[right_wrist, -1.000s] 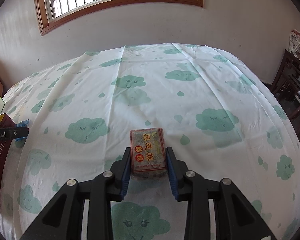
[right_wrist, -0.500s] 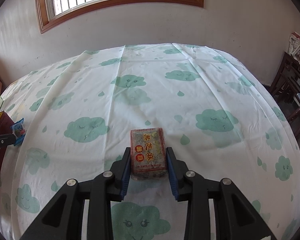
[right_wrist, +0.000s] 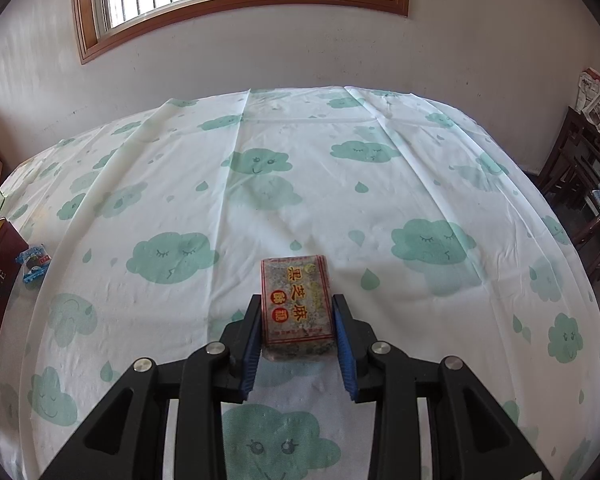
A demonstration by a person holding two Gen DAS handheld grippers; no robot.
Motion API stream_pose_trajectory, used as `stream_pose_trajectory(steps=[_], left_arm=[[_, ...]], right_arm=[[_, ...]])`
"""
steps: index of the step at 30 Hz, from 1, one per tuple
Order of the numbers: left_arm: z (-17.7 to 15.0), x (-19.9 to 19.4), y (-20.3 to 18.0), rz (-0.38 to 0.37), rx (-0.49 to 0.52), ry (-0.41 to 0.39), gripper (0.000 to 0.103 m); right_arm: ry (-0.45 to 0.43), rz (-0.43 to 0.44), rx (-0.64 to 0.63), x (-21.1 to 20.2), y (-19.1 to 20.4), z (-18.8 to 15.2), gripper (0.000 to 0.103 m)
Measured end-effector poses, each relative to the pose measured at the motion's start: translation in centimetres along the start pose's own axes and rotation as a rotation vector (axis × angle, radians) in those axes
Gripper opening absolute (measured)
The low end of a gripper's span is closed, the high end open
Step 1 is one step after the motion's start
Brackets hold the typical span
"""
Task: Organize snacks
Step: 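Grasp the blue-wrapped round candy with the left gripper while the right gripper holds the cake box, then carry the blue-wrapped candy into the tin and open the left gripper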
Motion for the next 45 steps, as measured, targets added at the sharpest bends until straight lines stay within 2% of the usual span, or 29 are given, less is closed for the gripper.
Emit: stream_pose_trajectory(steps=[2, 9, 16, 19, 20, 21, 32, 45], left_arm=[[0.7, 0.9, 0.5, 0.007, -0.034, 0.013, 0.016], [2.0, 3.0, 1.1, 0.057, -0.049, 0.027, 0.026], [3.0, 4.7, 1.2, 0.109, -0.051, 0.04, 0.048], [3.0, 5.0, 0.9, 0.146, -0.031, 0.039, 0.044], [2.9, 5.0, 0.8, 0.168, -0.016, 0.034, 0.029], [2.9, 5.0, 0.8, 0.162, -0.008, 0.037, 0.023], [1.9, 3.7, 0.5, 0.11, -0.012, 0.043, 0.022], [1.3, -0.9, 0.6, 0.07, 0.003, 0.005, 0.022]], right_arm=[[0.0, 0.003, 0.003, 0.0, 0.0, 0.0, 0.034], [-0.001, 0.012, 0.007, 0.0, -0.1, 0.1, 0.034], [-0.003, 0.019, 0.013, 0.0, -0.1, 0.1, 0.034], [-0.003, 0.02, 0.015, 0.0, -0.1, 0.0, 0.034], [-0.003, 0.021, 0.015, 0.0, -0.1, 0.0, 0.034], [-0.003, 0.021, 0.015, 0.0, -0.1, 0.0, 0.034], [-0.002, 0.018, 0.013, 0.0, -0.1, 0.0, 0.034], [0.001, -0.007, -0.008, 0.1, 0.2, 0.0, 0.034]])
Point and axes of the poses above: each gripper's, at about its wrist camera, not at the fingertips, and x roughly the way its jaws point, y to its left, z to its top, the point moved 1 cm from there along x, roughly the way its jaws point, and after that the axes turned 1 degree about -z, right-handed, at the moved point
